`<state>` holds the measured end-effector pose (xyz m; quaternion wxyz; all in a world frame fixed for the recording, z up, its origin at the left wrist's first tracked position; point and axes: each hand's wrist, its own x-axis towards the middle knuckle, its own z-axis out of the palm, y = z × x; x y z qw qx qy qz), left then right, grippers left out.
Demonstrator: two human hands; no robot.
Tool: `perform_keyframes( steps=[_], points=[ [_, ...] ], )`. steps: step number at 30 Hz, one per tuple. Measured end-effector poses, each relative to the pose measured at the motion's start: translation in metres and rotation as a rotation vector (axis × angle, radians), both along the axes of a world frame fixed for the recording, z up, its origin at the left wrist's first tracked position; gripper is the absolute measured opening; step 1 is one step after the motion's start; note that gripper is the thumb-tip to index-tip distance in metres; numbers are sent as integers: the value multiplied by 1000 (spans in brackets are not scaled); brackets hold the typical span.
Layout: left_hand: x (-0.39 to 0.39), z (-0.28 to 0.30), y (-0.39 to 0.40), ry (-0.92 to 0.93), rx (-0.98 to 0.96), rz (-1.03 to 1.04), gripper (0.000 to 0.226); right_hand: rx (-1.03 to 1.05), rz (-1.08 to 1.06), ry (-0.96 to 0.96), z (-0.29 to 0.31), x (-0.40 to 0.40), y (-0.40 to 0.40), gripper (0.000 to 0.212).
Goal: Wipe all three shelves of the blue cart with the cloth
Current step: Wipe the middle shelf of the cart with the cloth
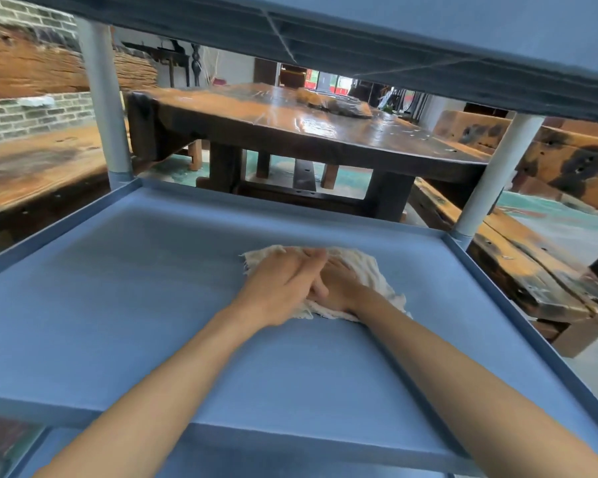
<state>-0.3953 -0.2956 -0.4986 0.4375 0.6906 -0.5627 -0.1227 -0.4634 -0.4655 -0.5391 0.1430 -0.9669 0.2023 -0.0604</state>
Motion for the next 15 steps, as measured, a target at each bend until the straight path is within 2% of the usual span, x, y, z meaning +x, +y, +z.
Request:
perform_keyframes(
  steps=[3,5,8,12,15],
  points=[
    [52,7,32,-195,44,309,67,-76,67,84,3,11,1,58],
    [94,7,62,-318,208,442,62,-68,37,86,1,14,5,59],
    [156,6,105,-407,442,588,42,-92,-76,68,-1,16,-2,62],
    [221,7,175,-379,723,842,66,-79,-229,83,9,15,-11,69],
    [228,6,200,-227,746,876,69,-41,-480,72,7,10,-16,65]
  ],
)
